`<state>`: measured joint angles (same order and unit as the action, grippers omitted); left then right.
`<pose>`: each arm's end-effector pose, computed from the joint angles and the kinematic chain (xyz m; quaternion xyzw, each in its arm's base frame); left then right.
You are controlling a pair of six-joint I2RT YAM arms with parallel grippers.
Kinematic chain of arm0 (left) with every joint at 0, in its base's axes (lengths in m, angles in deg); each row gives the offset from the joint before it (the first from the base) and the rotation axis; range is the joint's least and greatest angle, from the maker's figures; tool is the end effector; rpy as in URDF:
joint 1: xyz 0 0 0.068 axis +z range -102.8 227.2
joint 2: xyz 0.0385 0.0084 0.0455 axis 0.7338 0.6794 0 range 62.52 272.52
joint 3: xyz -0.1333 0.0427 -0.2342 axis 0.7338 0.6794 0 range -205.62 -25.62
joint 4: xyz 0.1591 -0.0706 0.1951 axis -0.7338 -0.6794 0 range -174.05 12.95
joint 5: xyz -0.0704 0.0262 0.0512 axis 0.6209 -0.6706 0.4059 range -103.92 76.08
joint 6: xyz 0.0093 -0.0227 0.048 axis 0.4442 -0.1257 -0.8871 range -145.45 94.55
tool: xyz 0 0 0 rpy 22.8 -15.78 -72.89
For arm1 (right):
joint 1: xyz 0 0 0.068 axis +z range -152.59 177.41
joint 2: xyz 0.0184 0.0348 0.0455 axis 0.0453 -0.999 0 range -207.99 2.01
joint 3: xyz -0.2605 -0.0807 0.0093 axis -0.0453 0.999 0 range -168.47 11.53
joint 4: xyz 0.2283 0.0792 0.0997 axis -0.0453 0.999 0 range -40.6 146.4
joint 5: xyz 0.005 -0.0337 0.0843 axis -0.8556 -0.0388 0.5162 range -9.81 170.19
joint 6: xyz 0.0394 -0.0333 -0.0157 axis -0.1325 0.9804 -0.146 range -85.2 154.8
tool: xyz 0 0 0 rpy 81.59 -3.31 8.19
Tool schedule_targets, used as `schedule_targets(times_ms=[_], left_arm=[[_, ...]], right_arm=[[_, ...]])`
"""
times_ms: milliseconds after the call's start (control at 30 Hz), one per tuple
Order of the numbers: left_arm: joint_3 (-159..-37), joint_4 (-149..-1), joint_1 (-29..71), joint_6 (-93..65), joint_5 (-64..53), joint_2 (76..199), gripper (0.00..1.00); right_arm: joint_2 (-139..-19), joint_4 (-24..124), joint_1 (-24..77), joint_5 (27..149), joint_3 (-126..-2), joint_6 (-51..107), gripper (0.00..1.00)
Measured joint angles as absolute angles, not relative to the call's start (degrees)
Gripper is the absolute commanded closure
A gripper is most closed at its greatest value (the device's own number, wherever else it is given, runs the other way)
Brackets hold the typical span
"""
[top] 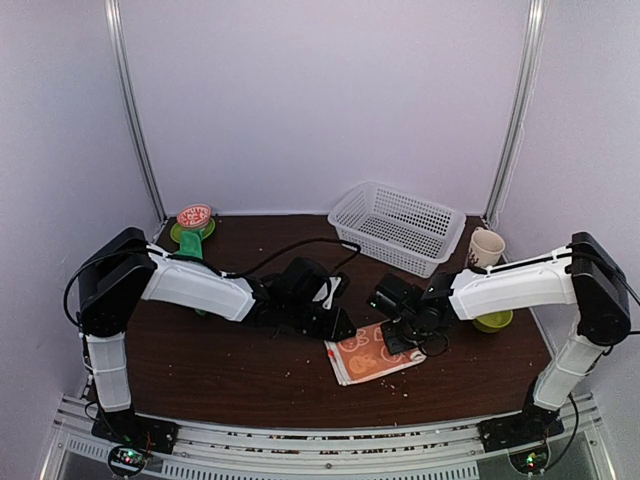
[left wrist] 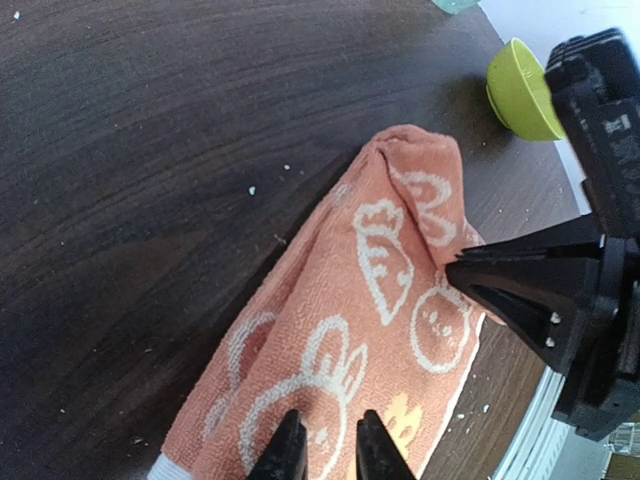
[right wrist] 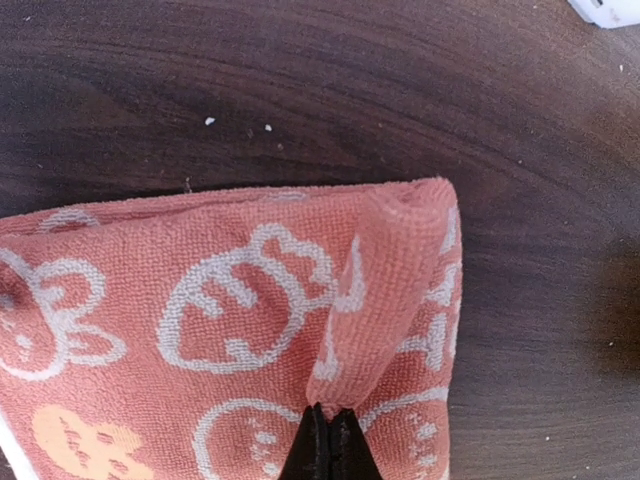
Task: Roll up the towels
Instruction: Roll the towel at the center of the board.
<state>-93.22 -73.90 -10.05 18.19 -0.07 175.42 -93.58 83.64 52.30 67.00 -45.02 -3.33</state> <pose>0.2191 -0.3564 0.1519 0.1561 0.8952 -0.3806 0.1713 0.1820 0.2449 0.1646 -0.1268 0.9748 0.0266 0.1818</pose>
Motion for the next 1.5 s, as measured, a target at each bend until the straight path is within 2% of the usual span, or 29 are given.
schedule_targets(times_ms=[367, 533, 833, 1067, 1500], left_arm=[[-94.70, -74.07, -10.05, 20.53, 1.17, 175.46, 0.81], [-98.57, -71.91, -10.05, 23.59, 3.27, 177.23, 0.81], [-103.40, -69.77, -10.05, 27.02, 6.48, 182.72, 0.81], [-108.54, -69.17, -10.05, 27.93, 8.65, 186.06, 0.81], [-117.21, -68.83, -10.05, 30.56, 13.41, 195.00, 0.81]], right_arm=[[-93.82, 75.99, 52.30, 70.97, -40.39, -3.88, 1.00], [-92.44, 72.16, 52.30, 71.50, -37.81, -3.72, 0.83], [-88.51, 63.12, 52.30, 74.06, -31.45, -4.01, 0.68], [-86.30, 57.30, 51.47, 75.52, -27.30, -4.01, 0.67], [-85.51, 55.66, 51.01, 76.79, -26.07, -4.03, 0.68]])
